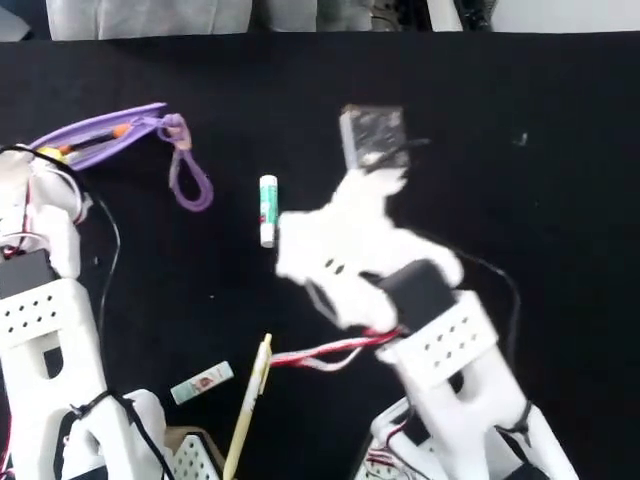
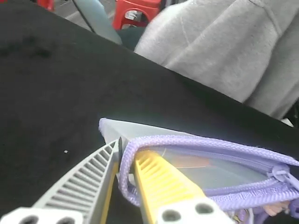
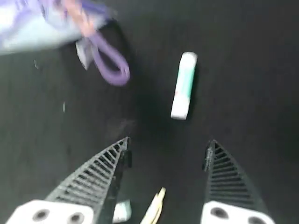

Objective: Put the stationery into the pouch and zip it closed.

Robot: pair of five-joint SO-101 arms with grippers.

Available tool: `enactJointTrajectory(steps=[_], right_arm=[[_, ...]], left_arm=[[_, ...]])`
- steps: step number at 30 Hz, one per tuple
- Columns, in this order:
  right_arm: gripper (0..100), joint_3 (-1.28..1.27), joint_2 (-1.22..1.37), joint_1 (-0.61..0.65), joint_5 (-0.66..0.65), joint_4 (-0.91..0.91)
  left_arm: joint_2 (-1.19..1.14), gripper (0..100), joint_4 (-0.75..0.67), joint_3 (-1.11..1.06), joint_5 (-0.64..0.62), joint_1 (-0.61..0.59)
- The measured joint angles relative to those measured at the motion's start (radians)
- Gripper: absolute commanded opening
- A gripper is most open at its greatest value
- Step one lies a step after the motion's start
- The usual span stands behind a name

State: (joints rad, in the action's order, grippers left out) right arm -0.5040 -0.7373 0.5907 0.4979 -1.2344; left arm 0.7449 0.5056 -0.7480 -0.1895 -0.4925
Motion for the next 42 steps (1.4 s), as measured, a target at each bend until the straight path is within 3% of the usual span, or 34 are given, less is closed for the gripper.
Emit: enactJointTrajectory(steps=[11, 19, 27, 32, 38, 42], right_arm=[[24.1, -0.224, 0.000, 0.252, 0.028, -0.003], [24.1, -0.491, 0.000, 0.282, 0.080, 0.196], [23.7, -0.571, 0.034, 0.454, 0.144, 0.322], [23.7, -0.559, 0.222, 0.465, 0.152, 0.373], [23.6, -0.387, 0.476, 0.399, 0.187, 0.275], [15.5, -0.278, 0.631, 0.364, 0.209, 0.219]], left_arm=[[0.000, 3, 0.000, 0.000, 0.000, -0.009], [0.000, 3, 0.000, 0.000, 0.000, -0.009], [0.000, 3, 0.000, 0.000, 0.000, -0.009], [0.000, 3, 0.000, 0.000, 0.000, -0.009], [0.000, 3, 0.000, 0.000, 0.000, -0.009], [0.000, 3, 0.000, 0.000, 0.000, -0.009]])
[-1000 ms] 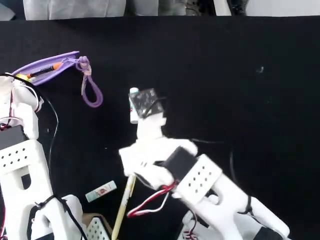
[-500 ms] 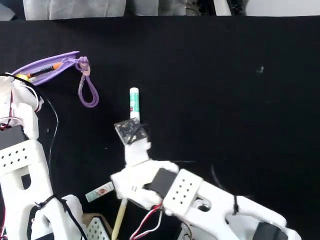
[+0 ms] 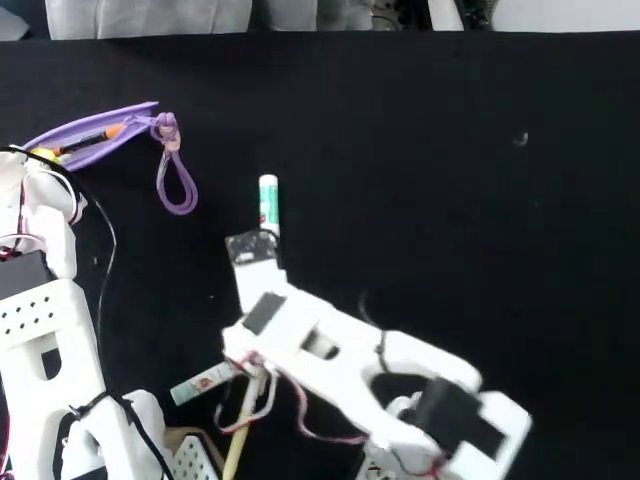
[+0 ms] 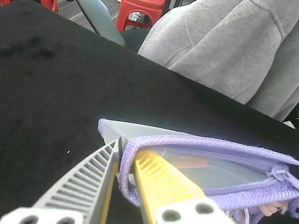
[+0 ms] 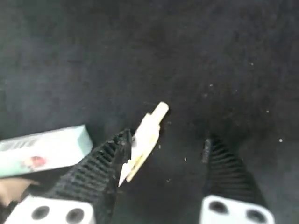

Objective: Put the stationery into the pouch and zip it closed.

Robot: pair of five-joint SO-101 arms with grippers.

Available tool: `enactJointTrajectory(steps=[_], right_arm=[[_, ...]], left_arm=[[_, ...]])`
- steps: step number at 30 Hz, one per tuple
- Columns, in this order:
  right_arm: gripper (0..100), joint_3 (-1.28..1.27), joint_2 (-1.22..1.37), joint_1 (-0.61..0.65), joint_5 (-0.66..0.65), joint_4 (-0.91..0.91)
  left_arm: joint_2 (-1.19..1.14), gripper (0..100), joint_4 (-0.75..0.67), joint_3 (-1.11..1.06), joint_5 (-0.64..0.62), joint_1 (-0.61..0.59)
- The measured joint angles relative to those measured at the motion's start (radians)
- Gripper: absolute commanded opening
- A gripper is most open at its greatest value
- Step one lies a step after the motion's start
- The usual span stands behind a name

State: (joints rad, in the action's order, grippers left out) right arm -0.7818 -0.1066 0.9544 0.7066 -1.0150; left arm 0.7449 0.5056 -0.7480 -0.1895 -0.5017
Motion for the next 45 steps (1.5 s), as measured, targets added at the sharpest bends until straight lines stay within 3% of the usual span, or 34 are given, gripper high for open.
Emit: enactJointTrajectory(steps=[8, 22, 26, 33, 45], right_arm=[[1.2, 0.218, 0.239, -0.014, 0.006, -0.149], [1.1, 0.440, 0.408, -0.057, -0.091, -0.344], [1.1, 0.440, 0.308, -0.175, -0.101, -0.344], [1.1, 0.440, -0.046, -0.370, -0.264, -0.325], [1.2, 0.394, -0.578, -0.419, -0.420, 0.064]], left_arm=[[0.000, 3, 0.000, 0.000, 0.000, 0.000], [0.000, 3, 0.000, 0.000, 0.000, 0.000], [0.000, 3, 0.000, 0.000, 0.000, 0.000], [0.000, 3, 0.000, 0.000, 0.000, 0.000], [0.000, 3, 0.021, 0.000, -0.140, 0.009]])
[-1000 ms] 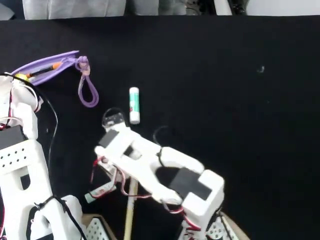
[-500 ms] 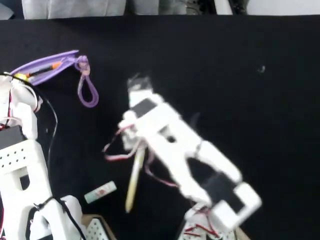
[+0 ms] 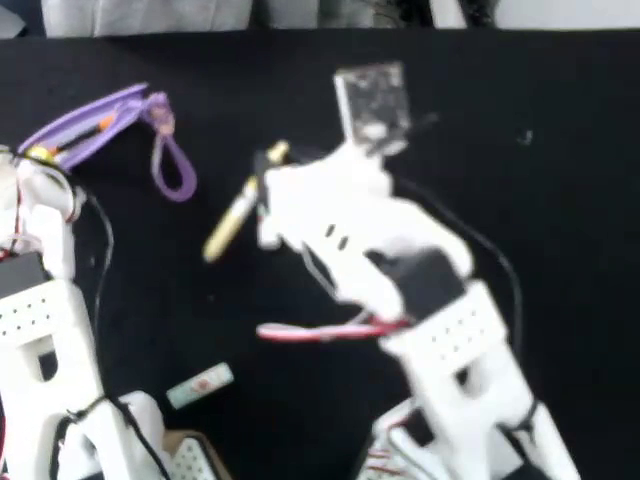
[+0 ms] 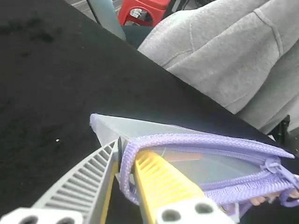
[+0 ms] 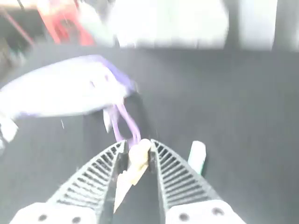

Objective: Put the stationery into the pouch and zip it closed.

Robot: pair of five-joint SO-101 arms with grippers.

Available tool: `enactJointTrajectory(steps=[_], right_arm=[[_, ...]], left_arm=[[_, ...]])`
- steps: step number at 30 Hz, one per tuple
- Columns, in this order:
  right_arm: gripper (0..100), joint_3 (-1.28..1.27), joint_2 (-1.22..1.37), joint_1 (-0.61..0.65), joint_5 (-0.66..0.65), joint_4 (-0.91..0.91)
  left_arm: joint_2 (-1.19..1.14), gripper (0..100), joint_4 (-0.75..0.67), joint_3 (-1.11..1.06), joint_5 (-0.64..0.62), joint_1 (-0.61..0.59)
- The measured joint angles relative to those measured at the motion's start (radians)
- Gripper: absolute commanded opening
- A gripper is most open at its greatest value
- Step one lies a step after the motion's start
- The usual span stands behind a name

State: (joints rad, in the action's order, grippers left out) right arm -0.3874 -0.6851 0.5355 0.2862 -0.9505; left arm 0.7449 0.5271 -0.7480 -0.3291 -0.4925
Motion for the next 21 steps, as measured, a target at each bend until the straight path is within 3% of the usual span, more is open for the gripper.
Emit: enactJointTrajectory(steps=[13, 21], right_arm=[[1.2, -0.282, -0.178, 0.054, -0.011, 0.611], [1.1, -0.526, -0.304, 0.054, -0.029, 1.022]], left_arm=[[0.002, 3, 0.054, 0.000, -0.003, 0.150], [0.002, 3, 0.058, 0.000, -0.003, 0.169]])
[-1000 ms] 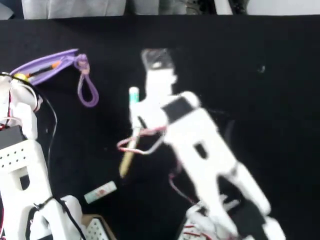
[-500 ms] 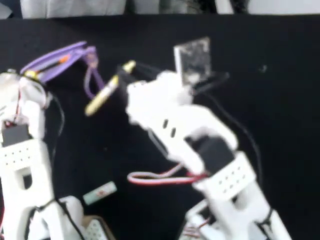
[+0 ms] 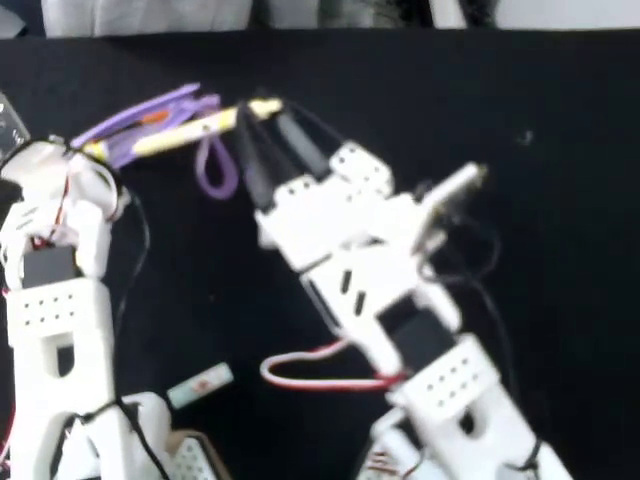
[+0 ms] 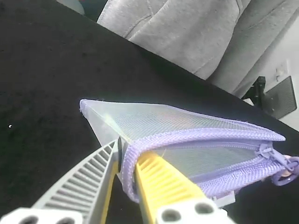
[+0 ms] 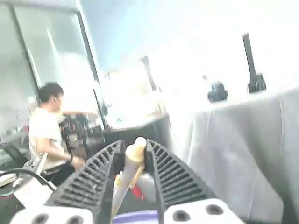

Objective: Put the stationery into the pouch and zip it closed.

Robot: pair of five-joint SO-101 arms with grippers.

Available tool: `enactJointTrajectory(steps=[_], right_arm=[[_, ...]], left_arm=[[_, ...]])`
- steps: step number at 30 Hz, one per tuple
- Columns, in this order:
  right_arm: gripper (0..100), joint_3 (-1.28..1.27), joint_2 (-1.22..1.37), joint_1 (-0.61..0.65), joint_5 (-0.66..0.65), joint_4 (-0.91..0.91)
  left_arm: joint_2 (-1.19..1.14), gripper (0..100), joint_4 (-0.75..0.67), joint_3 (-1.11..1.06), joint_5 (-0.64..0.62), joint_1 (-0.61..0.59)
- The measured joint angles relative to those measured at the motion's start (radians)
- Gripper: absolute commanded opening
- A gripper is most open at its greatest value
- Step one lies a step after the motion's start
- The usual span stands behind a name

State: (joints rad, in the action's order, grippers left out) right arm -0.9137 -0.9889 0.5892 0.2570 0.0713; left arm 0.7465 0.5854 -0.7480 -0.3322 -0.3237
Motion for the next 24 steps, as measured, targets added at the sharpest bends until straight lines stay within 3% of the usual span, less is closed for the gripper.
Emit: enactJointTrajectory(steps=[7, 20, 22, 24], right_arm=[[1.1, -0.083, 0.078, 0.000, -0.204, 0.244], [1.8, -0.071, 0.554, 0.000, -0.341, 0.563], [9.6, -0.071, 0.609, 0.002, -0.345, 0.592], [24.3, -0.071, 0.655, 0.003, -0.345, 0.601]], left_arm=[[0.000, 3, 0.000, 0.000, 0.000, 0.000], [0.000, 3, 0.000, 0.000, -0.005, 0.023], [0.000, 3, 0.000, 0.000, -0.005, 0.023], [0.000, 3, 0.000, 0.000, -0.005, 0.025]])
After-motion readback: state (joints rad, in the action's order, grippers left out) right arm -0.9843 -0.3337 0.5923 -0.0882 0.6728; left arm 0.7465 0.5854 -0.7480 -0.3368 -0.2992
